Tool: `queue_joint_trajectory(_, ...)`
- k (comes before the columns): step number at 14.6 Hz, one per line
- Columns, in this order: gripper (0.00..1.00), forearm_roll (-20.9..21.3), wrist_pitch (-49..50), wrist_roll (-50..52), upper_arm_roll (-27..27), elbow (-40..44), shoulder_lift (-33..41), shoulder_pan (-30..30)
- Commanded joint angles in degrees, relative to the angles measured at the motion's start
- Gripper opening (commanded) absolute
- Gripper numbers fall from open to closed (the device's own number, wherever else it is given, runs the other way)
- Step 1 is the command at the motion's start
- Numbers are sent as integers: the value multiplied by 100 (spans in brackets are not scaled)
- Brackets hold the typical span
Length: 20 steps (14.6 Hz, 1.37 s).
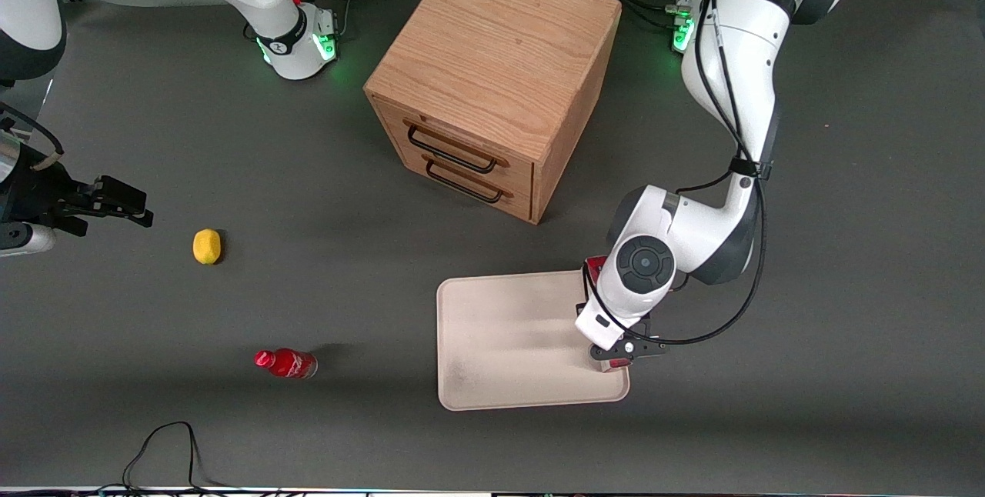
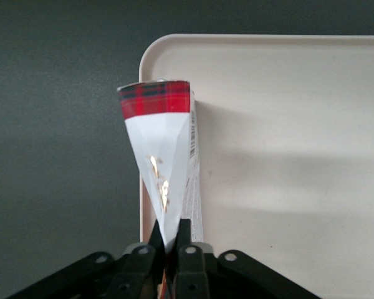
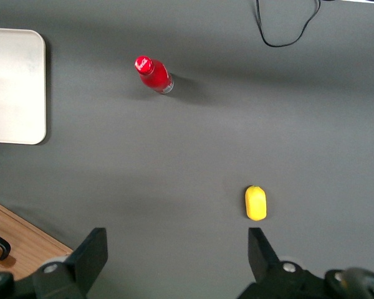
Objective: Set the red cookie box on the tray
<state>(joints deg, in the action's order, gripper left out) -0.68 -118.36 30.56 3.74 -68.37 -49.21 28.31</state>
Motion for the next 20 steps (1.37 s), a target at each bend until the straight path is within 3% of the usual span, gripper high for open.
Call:
queue_joint_trajectory(1, 100, 103, -38, -85, 21, 131, -106, 17)
queue_joint_trajectory(4, 100, 103, 155, -85, 21, 149, -19, 34)
queue_joint_trajectory(10, 100, 24, 1716, -41, -14, 604, 675, 34)
queue_joint_trajectory(17, 100, 59, 3538, -173, -5, 580, 2598, -158)
queue_joint_trajectory(20, 100, 59, 3856, -707, -14, 29, 3494, -518)
